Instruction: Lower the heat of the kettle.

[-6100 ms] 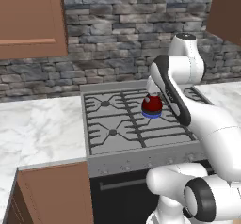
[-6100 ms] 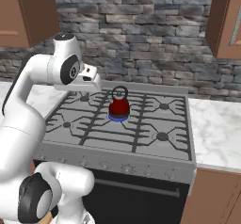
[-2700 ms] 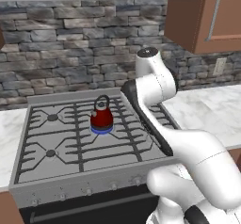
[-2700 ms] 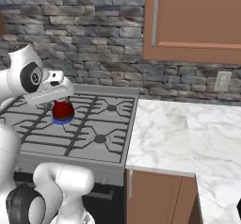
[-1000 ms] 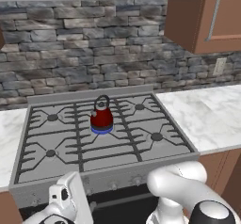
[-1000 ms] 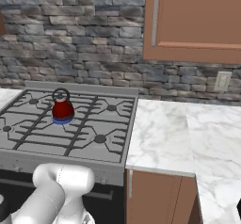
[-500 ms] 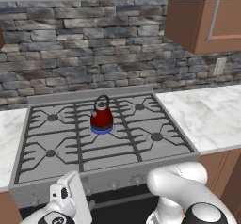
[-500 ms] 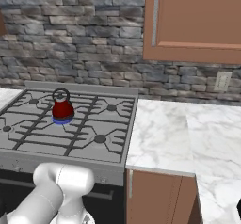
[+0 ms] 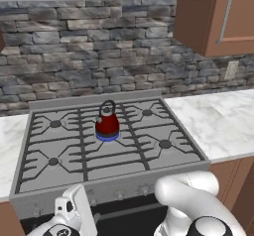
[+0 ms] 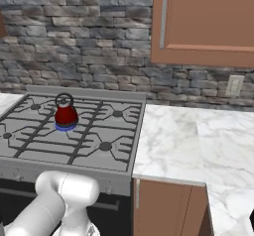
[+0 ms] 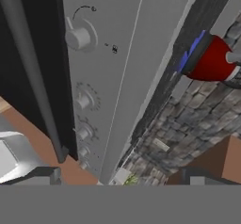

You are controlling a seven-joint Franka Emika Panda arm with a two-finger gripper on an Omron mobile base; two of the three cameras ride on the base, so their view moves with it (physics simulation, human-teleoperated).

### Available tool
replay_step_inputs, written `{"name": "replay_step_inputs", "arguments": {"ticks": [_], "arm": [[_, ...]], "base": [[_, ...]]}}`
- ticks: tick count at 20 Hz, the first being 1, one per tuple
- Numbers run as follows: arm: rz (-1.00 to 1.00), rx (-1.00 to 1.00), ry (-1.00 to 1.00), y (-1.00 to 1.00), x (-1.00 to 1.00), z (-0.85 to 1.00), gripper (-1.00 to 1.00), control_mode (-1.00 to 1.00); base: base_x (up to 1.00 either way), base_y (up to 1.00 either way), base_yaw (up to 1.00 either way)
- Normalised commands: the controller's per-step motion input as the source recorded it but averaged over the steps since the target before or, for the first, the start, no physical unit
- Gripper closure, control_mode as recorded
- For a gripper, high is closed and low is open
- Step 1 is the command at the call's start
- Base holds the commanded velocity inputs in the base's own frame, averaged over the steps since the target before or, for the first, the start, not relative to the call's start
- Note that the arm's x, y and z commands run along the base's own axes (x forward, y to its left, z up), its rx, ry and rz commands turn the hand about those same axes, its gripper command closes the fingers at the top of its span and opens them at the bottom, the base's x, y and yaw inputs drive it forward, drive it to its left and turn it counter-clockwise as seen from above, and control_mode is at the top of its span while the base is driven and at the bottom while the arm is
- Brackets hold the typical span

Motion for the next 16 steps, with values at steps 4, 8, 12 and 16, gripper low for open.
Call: {"name": "replay_step_inputs", "arguments": {"ticks": [4, 8, 12, 16], "arm": [[0.00, 0.00, 0.00, 0.00, 0.16, -0.33, -1.00, -1.00], [0.00, 0.00, 0.00, 0.00, 0.17, -0.19, -1.00, -1.00], [0.00, 0.00, 0.00, 0.00, 0.10, -0.18, -1.00, -1.00], [0.00, 0.00, 0.00, 0.00, 0.09, -0.15, -1.00, -1.00]], "base": [[0.00, 0.00, 0.00], [0.00, 0.00, 0.00], [0.00, 0.00, 0.00], [0.00, 0.00, 0.00]]}}
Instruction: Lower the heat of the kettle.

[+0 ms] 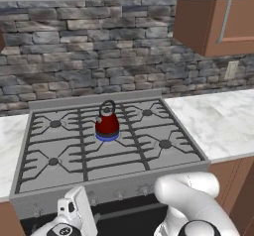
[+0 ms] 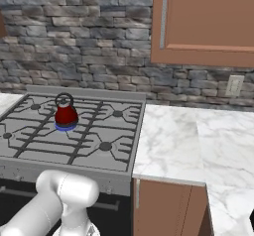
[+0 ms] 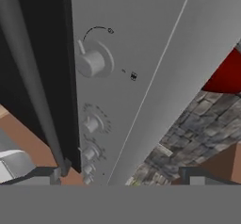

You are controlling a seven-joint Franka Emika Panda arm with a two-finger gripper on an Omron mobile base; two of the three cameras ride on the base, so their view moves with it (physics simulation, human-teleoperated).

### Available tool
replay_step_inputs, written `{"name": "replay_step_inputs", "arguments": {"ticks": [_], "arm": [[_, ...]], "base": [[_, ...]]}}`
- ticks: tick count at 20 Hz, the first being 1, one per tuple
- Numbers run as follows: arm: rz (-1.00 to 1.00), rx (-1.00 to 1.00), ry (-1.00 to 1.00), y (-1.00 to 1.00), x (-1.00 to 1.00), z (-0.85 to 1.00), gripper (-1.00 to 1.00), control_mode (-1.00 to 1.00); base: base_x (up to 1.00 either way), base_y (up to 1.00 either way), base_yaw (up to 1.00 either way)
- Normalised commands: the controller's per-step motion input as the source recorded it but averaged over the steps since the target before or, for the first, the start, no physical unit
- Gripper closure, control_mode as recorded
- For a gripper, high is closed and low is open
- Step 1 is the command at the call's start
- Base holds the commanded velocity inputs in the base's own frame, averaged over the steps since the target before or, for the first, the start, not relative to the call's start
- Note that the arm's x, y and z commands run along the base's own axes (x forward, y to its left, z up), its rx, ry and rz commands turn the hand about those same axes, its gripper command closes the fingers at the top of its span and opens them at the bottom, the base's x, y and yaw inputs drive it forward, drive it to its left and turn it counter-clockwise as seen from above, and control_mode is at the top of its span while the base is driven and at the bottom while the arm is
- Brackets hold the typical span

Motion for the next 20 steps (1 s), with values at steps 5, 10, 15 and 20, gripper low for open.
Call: {"name": "replay_step_inputs", "arguments": {"ticks": [5, 10, 15, 20], "arm": [[0.00, 0.00, 0.00, 0.00, 0.13, -0.16, -1.00, -1.00], [-0.02, 0.00, 0.00, 0.03, 0.25, -0.09, -1.00, -1.00], [-0.01, 0.00, 0.00, 0.13, 0.22, -0.19, -1.00, -1.00], [0.00, 0.00, 0.00, 0.05, 0.05, -0.22, -1.00, -1.00]], "base": [[0.00, 0.00, 0.00], [0.00, 0.00, 0.00], [0.00, 0.00, 0.00], [0.00, 0.00, 0.00]]}}
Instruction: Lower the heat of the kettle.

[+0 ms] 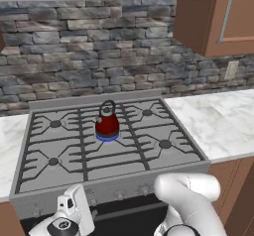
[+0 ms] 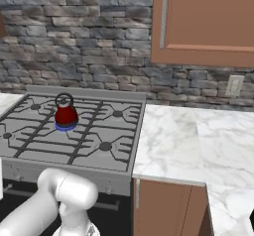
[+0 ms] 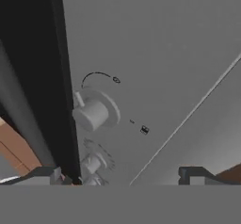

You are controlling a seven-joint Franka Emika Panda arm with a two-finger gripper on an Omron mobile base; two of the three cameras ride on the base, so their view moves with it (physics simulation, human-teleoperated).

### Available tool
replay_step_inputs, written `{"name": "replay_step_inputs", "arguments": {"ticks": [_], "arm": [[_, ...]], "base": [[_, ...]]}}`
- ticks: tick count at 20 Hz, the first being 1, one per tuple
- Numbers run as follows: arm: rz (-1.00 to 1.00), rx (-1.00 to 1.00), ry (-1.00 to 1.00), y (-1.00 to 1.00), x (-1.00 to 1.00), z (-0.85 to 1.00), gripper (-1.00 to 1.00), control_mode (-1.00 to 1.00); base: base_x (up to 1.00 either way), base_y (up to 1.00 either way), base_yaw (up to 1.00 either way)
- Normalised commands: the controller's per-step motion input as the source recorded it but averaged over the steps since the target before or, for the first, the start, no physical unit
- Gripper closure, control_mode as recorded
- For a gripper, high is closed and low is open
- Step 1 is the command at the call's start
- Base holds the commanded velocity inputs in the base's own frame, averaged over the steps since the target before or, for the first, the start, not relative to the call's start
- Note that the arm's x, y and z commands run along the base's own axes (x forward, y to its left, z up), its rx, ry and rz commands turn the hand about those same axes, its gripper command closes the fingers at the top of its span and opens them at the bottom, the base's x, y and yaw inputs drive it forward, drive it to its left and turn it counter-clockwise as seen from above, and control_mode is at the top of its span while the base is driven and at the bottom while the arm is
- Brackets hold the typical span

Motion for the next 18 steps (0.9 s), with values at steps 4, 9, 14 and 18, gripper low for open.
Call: {"name": "replay_step_inputs", "arguments": {"ticks": [4, 9, 14, 18], "arm": [[0.00, 0.00, -0.02, 0.02, 0.00, -0.24, -1.00, -1.00], [0.00, 0.00, -0.02, 0.01, 0.00, -0.24, -1.00, -1.00], [-0.01, 0.00, -0.03, 0.06, 0.05, -0.17, -1.00, -1.00], [0.00, 0.00, -0.06, 0.06, 0.06, -0.16, -1.00, -1.00]], "base": [[0.00, 0.00, 0.00], [0.00, 0.00, 0.00], [0.00, 0.00, 0.00], [0.00, 0.00, 0.00]]}}
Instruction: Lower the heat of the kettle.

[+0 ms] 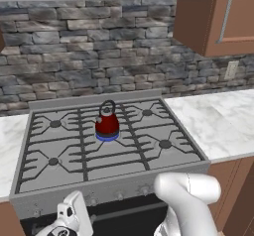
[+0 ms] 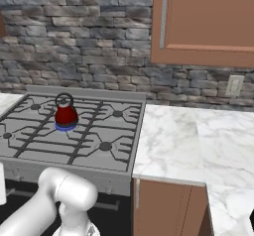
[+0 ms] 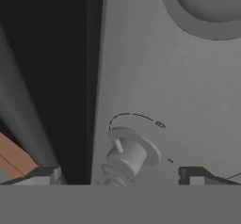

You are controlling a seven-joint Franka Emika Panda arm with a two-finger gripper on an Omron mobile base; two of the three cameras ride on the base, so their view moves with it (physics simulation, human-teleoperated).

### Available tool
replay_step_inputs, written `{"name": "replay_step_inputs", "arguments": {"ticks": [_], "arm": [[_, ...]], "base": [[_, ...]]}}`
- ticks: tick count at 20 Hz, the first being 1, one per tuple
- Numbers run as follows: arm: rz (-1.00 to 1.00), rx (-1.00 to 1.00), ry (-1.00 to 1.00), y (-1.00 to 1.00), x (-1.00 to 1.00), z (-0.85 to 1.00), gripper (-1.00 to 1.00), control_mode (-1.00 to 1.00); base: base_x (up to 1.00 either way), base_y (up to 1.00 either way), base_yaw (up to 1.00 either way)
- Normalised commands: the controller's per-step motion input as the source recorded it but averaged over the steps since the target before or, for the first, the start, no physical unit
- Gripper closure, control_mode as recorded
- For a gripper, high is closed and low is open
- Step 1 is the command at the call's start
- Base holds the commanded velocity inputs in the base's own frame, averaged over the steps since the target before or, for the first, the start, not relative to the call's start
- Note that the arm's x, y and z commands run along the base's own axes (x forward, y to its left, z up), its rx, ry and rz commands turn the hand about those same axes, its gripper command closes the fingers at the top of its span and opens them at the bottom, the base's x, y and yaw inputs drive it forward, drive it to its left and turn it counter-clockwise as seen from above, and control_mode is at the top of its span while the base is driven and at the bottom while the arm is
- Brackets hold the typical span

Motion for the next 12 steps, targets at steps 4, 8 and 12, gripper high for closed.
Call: {"name": "replay_step_inputs", "arguments": {"ticks": [4, 8, 12], "arm": [[0.00, 0.01, -0.08, 0.01, 0.04, -0.09, -1.00, -1.00], [0.00, 0.02, -0.08, 0.00, 0.08, 0.00, -1.00, -1.00], [0.00, 0.04, -0.10, 0.00, 0.10, 0.00, -1.00, -1.00]], "base": [[0.00, 0.00, 0.00], [0.00, 0.00, 0.00], [0.00, 0.00, 0.00]]}}
